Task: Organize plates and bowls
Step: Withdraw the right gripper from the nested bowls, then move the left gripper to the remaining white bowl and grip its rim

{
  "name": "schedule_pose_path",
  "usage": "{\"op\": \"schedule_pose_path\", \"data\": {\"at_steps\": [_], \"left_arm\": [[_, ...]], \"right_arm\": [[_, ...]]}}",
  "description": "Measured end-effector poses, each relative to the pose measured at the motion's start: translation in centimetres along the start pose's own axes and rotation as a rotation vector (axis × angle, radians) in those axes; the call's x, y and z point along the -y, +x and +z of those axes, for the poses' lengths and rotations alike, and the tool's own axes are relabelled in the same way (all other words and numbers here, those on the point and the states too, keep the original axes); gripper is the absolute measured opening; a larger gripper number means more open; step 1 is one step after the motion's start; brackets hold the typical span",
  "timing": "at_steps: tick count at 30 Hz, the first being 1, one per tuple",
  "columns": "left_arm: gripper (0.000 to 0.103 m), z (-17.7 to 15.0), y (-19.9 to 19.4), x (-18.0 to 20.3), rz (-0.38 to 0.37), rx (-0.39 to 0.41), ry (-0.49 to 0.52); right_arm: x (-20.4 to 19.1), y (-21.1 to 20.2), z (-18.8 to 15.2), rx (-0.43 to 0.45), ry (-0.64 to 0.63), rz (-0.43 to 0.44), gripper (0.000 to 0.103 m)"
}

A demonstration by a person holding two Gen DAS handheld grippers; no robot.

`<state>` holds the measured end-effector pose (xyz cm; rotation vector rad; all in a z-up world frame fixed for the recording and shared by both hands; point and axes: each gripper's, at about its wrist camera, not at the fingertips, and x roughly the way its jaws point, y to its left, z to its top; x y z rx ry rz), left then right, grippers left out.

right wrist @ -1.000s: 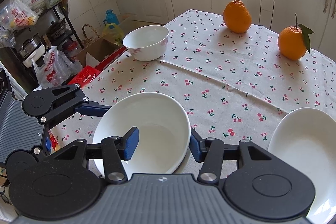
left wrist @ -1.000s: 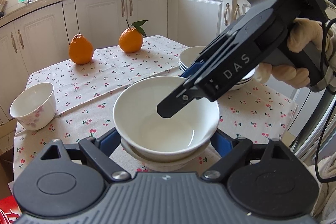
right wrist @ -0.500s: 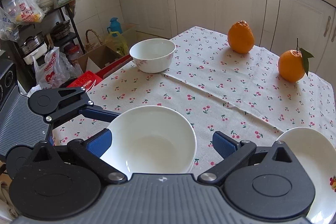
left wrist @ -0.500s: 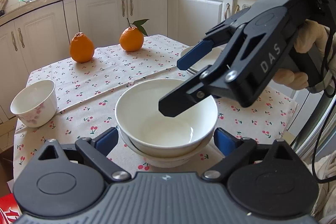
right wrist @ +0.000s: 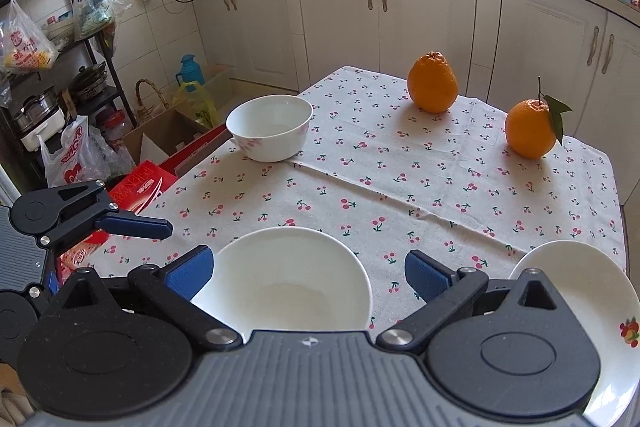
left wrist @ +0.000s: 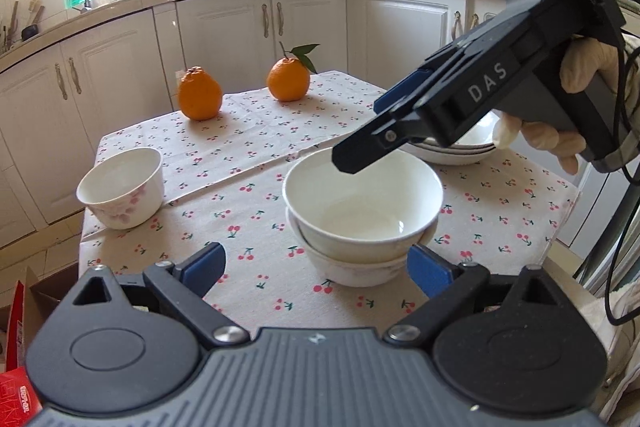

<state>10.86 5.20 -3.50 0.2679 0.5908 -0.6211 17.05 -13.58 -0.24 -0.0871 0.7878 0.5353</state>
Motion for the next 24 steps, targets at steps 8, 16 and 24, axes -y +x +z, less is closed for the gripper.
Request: {"op": "schedule_pose_path", "data": {"at_steps": [8, 16, 24], "left_arm": [[0.097, -0.8, -2.1, -3.9, 0.119, 0.022, -0.039], [0.097, -0.6, -2.8, -9.0, 0.221, 0.055, -0.086], [0.097, 0.3, -0.8, -13.0, 0.221, 0.079, -0.109]], "right_arm": [[-3.4, 0.7, 1.6, -0.013, -0.120, -0.027, 0.103], [-6.4, 3.0, 3.1, 0.003, -0.228, -0.047, 0.103], [-6.9, 6.2, 5.3, -0.027, -0.239, -0.059, 0.103]]}}
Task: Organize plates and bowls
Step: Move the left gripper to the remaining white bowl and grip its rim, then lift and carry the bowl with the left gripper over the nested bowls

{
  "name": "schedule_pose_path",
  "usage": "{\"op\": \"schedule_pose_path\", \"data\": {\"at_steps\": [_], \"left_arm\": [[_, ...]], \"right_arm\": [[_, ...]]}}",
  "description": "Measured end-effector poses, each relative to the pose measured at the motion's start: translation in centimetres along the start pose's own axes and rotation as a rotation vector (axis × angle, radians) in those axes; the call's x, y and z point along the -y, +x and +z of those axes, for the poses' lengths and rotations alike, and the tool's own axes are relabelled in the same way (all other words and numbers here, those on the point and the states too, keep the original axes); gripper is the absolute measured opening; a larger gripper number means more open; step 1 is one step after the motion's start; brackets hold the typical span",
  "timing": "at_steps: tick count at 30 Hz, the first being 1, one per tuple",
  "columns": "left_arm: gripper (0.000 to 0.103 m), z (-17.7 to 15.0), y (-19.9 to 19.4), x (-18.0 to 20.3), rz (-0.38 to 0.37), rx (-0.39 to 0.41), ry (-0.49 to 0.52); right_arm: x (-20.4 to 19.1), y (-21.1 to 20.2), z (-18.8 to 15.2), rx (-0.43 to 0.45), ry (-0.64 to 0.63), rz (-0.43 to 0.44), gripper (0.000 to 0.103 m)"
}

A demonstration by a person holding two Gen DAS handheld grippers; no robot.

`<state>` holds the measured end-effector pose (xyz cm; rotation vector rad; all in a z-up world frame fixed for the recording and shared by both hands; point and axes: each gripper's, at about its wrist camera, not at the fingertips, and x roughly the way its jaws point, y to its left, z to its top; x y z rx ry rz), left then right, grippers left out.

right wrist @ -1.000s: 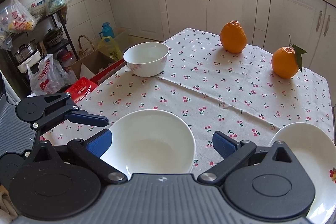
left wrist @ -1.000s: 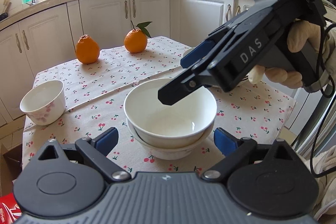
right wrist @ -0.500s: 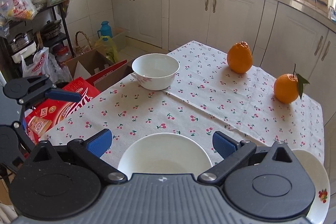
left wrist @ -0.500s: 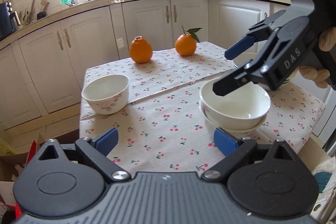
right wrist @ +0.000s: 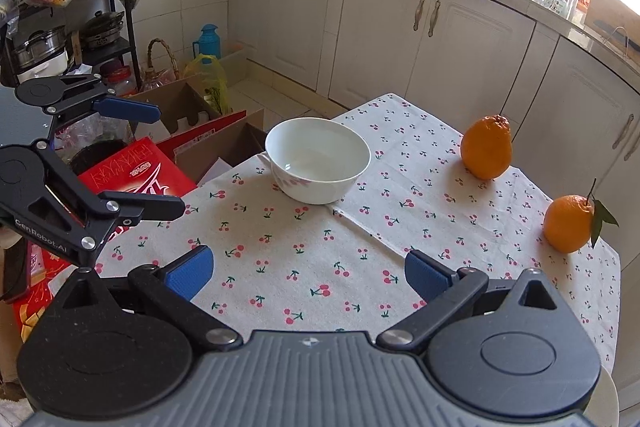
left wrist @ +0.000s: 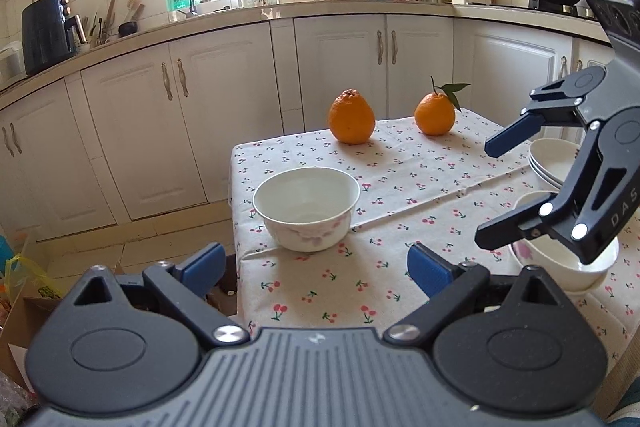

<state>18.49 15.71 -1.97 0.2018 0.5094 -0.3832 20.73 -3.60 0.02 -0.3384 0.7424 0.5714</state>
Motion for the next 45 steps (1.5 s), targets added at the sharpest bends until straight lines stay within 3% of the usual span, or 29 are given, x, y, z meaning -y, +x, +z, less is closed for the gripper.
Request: {"op": "schedule_pose_path", "data": {"at_steps": [6, 11, 16, 23, 33, 37, 45], "left_arm": [[0.097, 1.4, 3.7, -2.0, -0.030, -0.010, -0.018], [0.097, 2.2, 7.2, -3.9, -0.063, -0.027, -0.070], [0.096, 3.0, 10.0, -5.0, -0.089, -0.057, -0.092], [0.094, 3.6, 12.9, -6.3, -0.169, -0.103, -0.130], [0.067, 3.7, 15.8, -7.6, -0.220, -0.173, -0.198], [0.063, 3.8, 16.1, -7.8, -0.223, -0.182, -0.199], [0.055, 3.8, 16.6, -7.9, -0.239, -0.199, -0.194]], "right_arm": [[0.5, 2.2, 2.1, 0.001, -0.042, 0.010, 0.103], [1.4, 4.2, 3.8, 0.002, -0.072, 0.084, 0.103], [2.8, 6.5, 4.8, -0.006, -0.073, 0.097, 0.103], [4.2, 9.6, 5.4, -0.052, -0.087, 0.150, 0.103], [4.5, 12.5, 5.9, -0.093, -0.121, 0.228, 0.096], [4.5, 13.4, 5.9, -0.120, -0.127, 0.237, 0.088], [4.8, 14.0, 5.8, -0.127, -0.107, 0.271, 0.083]]}}
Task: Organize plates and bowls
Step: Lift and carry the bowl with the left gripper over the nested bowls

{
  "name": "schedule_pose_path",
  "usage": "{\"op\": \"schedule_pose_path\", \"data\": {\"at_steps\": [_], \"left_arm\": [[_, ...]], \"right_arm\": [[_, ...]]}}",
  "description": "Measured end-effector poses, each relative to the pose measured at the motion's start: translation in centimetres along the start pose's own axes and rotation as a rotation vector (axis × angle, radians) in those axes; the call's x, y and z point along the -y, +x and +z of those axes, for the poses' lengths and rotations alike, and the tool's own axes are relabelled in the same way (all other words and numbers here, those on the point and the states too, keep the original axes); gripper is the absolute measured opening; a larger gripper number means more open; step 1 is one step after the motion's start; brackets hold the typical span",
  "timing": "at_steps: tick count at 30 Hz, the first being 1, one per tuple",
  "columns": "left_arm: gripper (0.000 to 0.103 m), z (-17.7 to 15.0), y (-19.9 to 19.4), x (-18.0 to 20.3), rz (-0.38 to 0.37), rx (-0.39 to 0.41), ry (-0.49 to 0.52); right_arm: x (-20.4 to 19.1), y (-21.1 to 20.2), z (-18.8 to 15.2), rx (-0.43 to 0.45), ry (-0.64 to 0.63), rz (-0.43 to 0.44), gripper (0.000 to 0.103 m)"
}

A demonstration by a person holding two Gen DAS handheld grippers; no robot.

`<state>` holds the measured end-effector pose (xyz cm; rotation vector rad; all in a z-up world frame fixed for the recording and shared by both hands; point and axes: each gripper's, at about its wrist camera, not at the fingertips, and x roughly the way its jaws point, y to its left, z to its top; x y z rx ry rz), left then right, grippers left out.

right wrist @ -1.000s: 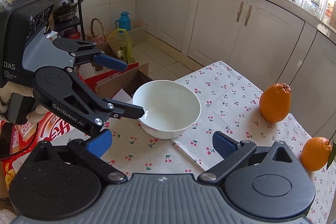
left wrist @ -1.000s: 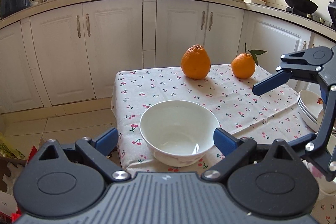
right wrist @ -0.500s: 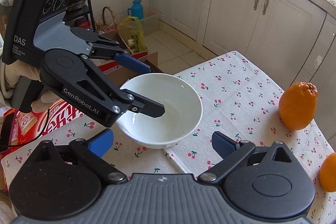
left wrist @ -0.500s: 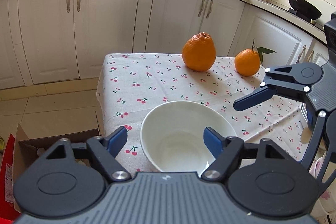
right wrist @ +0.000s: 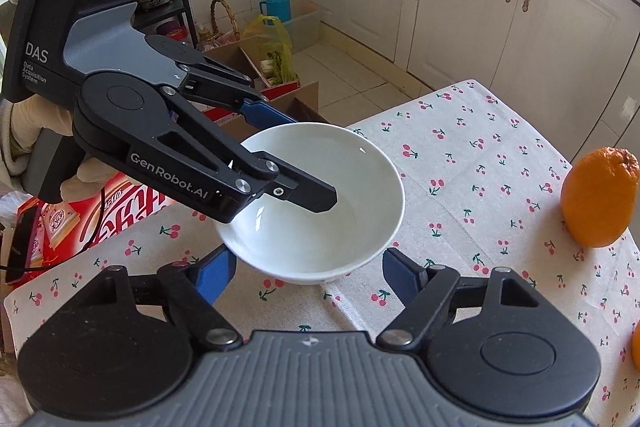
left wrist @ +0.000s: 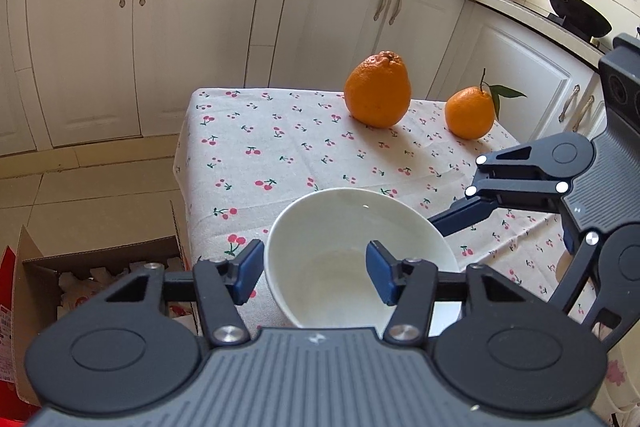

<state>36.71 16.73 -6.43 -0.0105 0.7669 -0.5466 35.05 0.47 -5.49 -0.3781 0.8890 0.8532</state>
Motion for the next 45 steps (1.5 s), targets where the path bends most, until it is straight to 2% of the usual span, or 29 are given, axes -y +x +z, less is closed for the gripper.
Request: {"op": "schedule_pose_path", "data": {"at_steps": [6, 23, 33, 45], "left_arm": [[0.050, 0.1, 0.1, 0.0, -0.006, -0.009, 0.009], [0.049, 0.4, -0.7, 1.9, 0.012, -0.009, 0.061], [0.049, 0.7, -2.9, 5.6, 0.009, 0.007, 0.099], [0.049, 0.2, -6.0, 11.4, -0.011, 0.042, 0.150]], "right_arm": [[0.1, 0.1, 0.2, 0.004, 0.006, 0.013, 0.081], [-0.2, -1.1, -0.3, 0.012, 0.041, 0.016, 0.081], [-1.2, -5.2, -1.7, 0.042, 0.066, 0.001, 0.081], [-3.2, -11.0, -5.0, 0.080, 0.085, -0.047, 0.081]]}}
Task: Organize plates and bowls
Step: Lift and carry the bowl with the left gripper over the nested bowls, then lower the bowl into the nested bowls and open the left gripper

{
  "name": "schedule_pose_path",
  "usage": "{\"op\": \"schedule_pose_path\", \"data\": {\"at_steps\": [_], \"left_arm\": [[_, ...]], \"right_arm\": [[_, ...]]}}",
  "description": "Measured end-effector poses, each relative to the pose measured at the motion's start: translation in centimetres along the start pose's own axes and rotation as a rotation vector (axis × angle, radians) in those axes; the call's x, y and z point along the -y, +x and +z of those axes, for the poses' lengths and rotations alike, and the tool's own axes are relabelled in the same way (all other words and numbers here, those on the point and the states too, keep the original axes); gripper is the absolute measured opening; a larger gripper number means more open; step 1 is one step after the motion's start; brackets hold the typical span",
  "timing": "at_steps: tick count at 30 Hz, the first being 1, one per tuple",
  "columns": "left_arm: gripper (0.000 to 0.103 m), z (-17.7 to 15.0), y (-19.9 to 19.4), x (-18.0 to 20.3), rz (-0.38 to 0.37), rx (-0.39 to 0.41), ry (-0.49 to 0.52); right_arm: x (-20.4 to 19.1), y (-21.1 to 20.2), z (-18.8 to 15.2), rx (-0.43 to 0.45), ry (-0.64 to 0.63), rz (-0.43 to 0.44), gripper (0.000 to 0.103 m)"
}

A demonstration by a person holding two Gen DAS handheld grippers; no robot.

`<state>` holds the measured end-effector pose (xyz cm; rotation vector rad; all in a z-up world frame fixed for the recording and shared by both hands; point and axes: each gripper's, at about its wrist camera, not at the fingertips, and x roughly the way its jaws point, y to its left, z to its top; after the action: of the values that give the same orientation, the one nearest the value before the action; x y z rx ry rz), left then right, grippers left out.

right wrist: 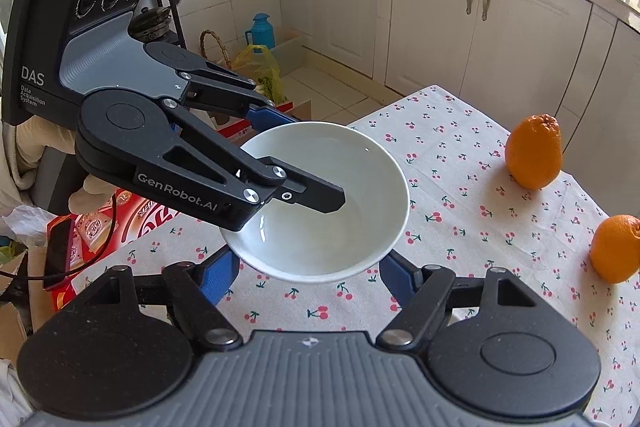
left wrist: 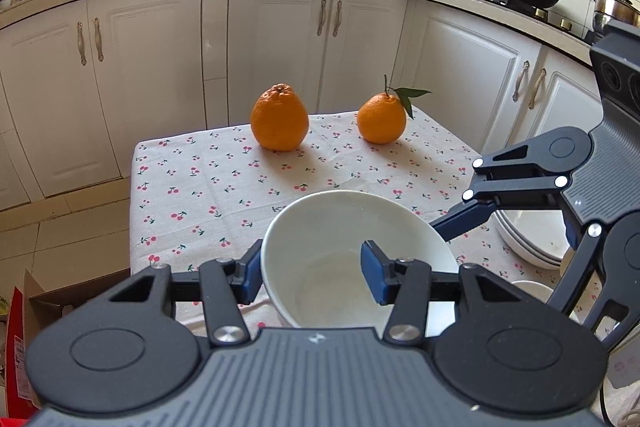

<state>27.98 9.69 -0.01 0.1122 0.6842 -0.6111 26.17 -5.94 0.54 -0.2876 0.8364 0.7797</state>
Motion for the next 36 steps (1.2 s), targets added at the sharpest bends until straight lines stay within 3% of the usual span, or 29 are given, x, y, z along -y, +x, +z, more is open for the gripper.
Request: {"op": "schedule_pose_path", "data": {"at_steps": [22, 36], "left_arm": [[0.049, -1.4, -2.9, 9.6, -0.038, 0.035, 0.052], [0.050, -2.9, -1.9, 12.2, -0.070, 0.006, 0.043]], "right_arm": [[-1.8, -7.9, -7.3, 0.049, 0.038, -0.044, 0.081], [-1.5, -9.3, -10.4, 0.031, 0.062, -0.054, 0.081]]}}
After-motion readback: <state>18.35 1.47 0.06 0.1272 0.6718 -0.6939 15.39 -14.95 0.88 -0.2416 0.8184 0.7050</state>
